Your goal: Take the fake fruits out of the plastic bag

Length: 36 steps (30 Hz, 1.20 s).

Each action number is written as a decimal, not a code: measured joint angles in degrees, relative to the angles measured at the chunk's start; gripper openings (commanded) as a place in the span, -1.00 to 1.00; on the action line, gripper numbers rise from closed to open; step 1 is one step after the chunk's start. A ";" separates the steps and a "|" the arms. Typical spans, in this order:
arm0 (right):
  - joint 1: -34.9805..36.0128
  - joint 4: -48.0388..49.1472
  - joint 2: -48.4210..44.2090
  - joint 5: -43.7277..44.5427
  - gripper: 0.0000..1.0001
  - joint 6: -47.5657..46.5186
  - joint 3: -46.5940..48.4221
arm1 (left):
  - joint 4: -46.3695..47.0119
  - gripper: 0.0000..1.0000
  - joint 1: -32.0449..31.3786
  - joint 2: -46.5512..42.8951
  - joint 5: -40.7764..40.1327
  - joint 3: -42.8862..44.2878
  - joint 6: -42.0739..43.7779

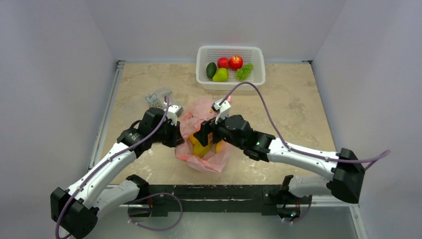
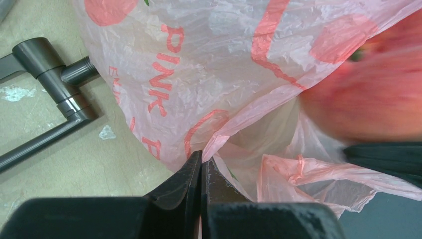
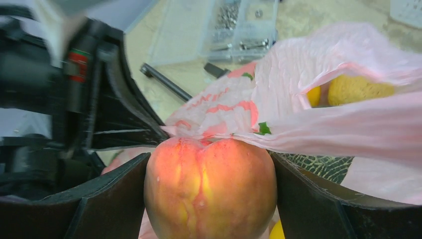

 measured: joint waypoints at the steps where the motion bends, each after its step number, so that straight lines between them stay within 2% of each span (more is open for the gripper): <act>1: -0.15 -0.31 -1.79 -0.22 -1.00 -0.04 0.02 | -0.02 -1.00 0.00 -0.22 -0.07 0.00 0.00; 5: -0.68 -3.23 -8.79 -0.24 -1.00 -0.72 1.79 | 0.04 -1.00 0.00 -0.07 0.04 0.00 -0.02; 10: -1.16 -7.10 -13.29 3.78 -1.00 -2.91 9.62 | -1.33 -1.00 0.00 3.10 0.17 2.45 0.96; 16: -3.93 -8.46 -14.80 11.91 -1.00 -6.58 16.81 | -1.44 -1.00 0.02 3.78 -0.52 5.09 3.28; 19: -8.83 -9.25 -13.66 13.46 -1.00 -7.30 19.61 | -1.31 -1.00 0.02 3.78 -1.16 4.92 4.07; 27: -26.12 -8.02 -1.84 11.43 -1.00 -6.36 26.32 | -1.84 -1.00 0.02 3.28 -4.46 4.83 5.14; 32: -33.48 -6.47 11.80 6.88 -1.00 -4.92 31.67 | -2.14 -1.00 0.02 3.23 -6.10 4.81 5.57; 36: -37.09 -6.34 24.85 4.81 -1.00 -4.55 39.67 | -2.21 -1.00 0.02 3.23 -7.41 4.81 5.70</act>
